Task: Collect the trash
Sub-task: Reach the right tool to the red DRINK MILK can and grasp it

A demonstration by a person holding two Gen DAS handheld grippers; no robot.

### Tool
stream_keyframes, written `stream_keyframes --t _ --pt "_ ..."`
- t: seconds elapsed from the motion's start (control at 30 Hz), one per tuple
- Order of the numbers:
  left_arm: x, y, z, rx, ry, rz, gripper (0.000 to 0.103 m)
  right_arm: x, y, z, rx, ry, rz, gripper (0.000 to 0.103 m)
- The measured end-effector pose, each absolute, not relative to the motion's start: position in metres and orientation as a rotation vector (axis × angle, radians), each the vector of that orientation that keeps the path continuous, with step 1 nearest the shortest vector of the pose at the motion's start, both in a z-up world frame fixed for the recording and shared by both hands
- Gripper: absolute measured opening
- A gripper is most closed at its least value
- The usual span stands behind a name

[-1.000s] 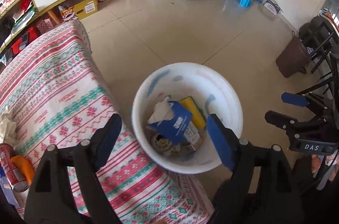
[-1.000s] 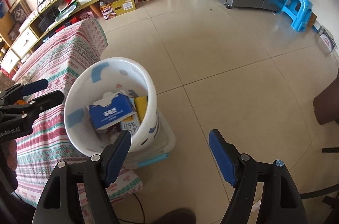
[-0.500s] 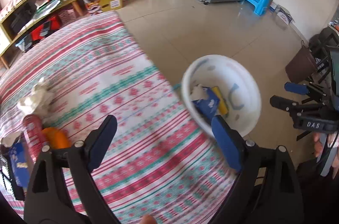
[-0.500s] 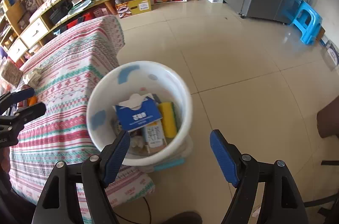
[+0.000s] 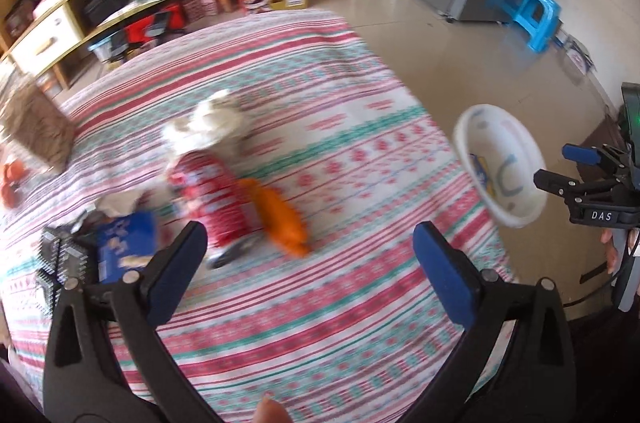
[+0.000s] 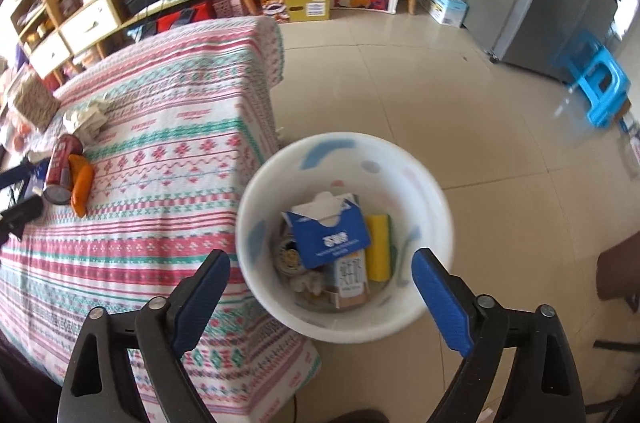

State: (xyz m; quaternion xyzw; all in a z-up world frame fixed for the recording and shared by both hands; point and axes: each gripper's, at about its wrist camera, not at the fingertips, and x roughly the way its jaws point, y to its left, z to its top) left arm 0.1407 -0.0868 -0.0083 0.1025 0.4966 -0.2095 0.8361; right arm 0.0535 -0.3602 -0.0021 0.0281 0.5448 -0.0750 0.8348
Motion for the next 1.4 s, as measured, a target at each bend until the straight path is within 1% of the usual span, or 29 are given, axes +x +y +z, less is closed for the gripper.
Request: stream_keyframes --t 0.47,1.0,1.03,1.07,1.1,1.23,1.33,1.4 --pt "0.161 0.033 -0.026 0.099 1.138 -0.228 0.102 0.094 -0.278 -0.016 -0.019 1.195 -0.048 0.094" --pt "0.159 0.121 -0.032 0.010 1.175 -0.099 0.102 0.135 -0.174 -0.013 -0.003 1.159 0.139 0.093" --pt "0.157 0.123 -0.032 0.006 1.176 -0.098 0.102 0.138 -0.167 -0.012 0.010 1.155 0.162 0.090" --pt "0.157 0.126 -0.033 0.000 1.176 -0.097 0.102 0.141 -0.161 -0.011 0.020 1.152 0.182 0.084" --pt "0.157 0.129 -0.033 -0.008 1.176 -0.098 0.102 0.145 -0.154 -0.010 0.034 1.149 0.206 0.082" --pt "0.153 0.131 -0.031 -0.024 1.178 -0.116 0.102 0.156 -0.127 -0.013 0.019 1.138 0.254 0.077" --pt "0.152 0.127 -0.030 -0.014 1.176 -0.128 0.102 0.162 -0.110 -0.022 -0.013 1.144 0.262 0.076" --pt "0.151 0.125 -0.029 -0.007 1.176 -0.136 0.102 0.167 -0.101 -0.028 -0.013 1.159 0.267 0.070"
